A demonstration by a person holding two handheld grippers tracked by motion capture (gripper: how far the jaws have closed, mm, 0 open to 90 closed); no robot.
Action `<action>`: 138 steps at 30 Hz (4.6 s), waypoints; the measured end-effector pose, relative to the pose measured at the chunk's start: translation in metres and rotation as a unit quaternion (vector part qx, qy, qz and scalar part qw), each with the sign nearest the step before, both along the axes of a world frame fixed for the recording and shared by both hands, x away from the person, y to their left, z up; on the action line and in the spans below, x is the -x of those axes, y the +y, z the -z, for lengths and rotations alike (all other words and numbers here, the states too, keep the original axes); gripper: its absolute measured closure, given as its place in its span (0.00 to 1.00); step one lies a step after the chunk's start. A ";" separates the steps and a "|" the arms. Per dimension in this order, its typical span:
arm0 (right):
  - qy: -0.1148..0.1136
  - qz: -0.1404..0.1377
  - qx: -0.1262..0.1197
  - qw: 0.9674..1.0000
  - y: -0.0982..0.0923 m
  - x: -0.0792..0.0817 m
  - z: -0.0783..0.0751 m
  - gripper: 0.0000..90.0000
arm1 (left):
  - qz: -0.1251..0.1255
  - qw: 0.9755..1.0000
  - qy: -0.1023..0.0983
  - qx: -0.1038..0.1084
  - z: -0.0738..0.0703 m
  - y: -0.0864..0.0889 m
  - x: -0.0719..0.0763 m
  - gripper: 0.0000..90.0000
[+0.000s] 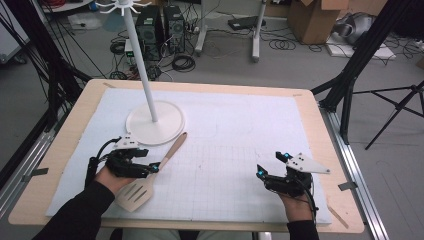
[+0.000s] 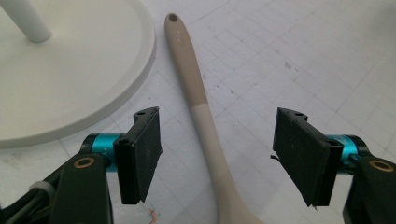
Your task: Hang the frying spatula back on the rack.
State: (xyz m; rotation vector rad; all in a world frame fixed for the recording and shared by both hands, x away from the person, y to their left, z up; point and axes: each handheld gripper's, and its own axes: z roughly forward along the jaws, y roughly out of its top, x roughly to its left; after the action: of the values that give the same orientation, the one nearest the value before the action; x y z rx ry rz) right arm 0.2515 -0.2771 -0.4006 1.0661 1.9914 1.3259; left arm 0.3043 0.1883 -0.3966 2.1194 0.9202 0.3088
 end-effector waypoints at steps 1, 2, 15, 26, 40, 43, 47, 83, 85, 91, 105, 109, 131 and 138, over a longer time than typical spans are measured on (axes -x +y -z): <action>-0.001 -0.003 0.002 1.000 0.000 0.000 0.000 0.21 | 0.004 1.000 0.007 -0.011 0.001 -0.004 -0.003 0.37; -0.002 -0.004 0.004 1.000 0.000 0.000 0.000 0.21 | 0.003 1.000 0.010 -0.016 0.002 -0.007 -0.005 0.37; 0.001 -0.003 0.000 1.000 -0.003 0.000 0.000 0.21 | -0.008 0.996 0.055 -0.066 0.018 -0.024 -0.022 0.40; 0.001 -0.003 0.002 1.000 -0.002 0.000 0.000 0.21 | -0.010 0.993 0.069 -0.098 0.026 -0.029 -0.026 0.49; 0.003 -0.005 0.005 1.000 -0.001 0.000 0.000 0.21 | -0.002 0.988 0.084 -0.131 0.021 -0.038 -0.028 0.72; 0.004 -0.006 0.005 1.000 -0.001 0.000 0.000 0.22 | -0.006 0.987 0.103 -0.120 0.020 -0.036 -0.032 0.73; 0.003 -0.006 0.006 1.000 -0.001 0.000 0.000 0.22 | -0.010 0.984 0.114 -0.135 0.018 -0.041 -0.035 0.75; 0.005 -0.009 0.002 1.000 -0.001 0.000 -0.001 0.23 | -0.014 0.993 0.091 -0.075 -0.002 -0.024 -0.021 0.86; 0.004 -0.013 0.001 1.000 0.000 0.000 -0.001 0.23 | -0.014 0.994 0.084 -0.068 -0.006 -0.021 -0.018 0.86; 0.007 -0.014 0.003 1.000 0.000 -0.001 0.000 0.23 | -0.015 0.996 0.071 -0.046 -0.016 -0.013 -0.012 0.86; 0.010 -0.042 -0.014 0.999 0.021 -0.005 -0.003 0.21 | -0.011 1.000 0.014 -0.011 -0.028 -0.003 0.007 0.86; 0.005 -0.058 -0.022 0.998 0.033 -0.008 -0.005 0.20 | -0.017 1.000 0.004 0.002 -0.031 0.001 0.011 0.86; -0.014 -0.154 -0.064 0.986 0.138 -0.037 -0.040 0.17 | -0.034 0.995 -0.086 0.038 -0.035 0.001 0.037 0.86; -0.004 -0.182 -0.077 0.980 0.195 -0.055 -0.061 0.20 | -0.035 0.994 -0.099 0.033 -0.037 -0.002 0.042 0.85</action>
State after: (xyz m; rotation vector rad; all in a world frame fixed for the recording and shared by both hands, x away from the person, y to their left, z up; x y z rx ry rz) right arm 0.3068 -0.0825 -0.3396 0.7814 2.1793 1.6907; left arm 0.2624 0.1864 -0.3591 1.9583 0.8770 0.5083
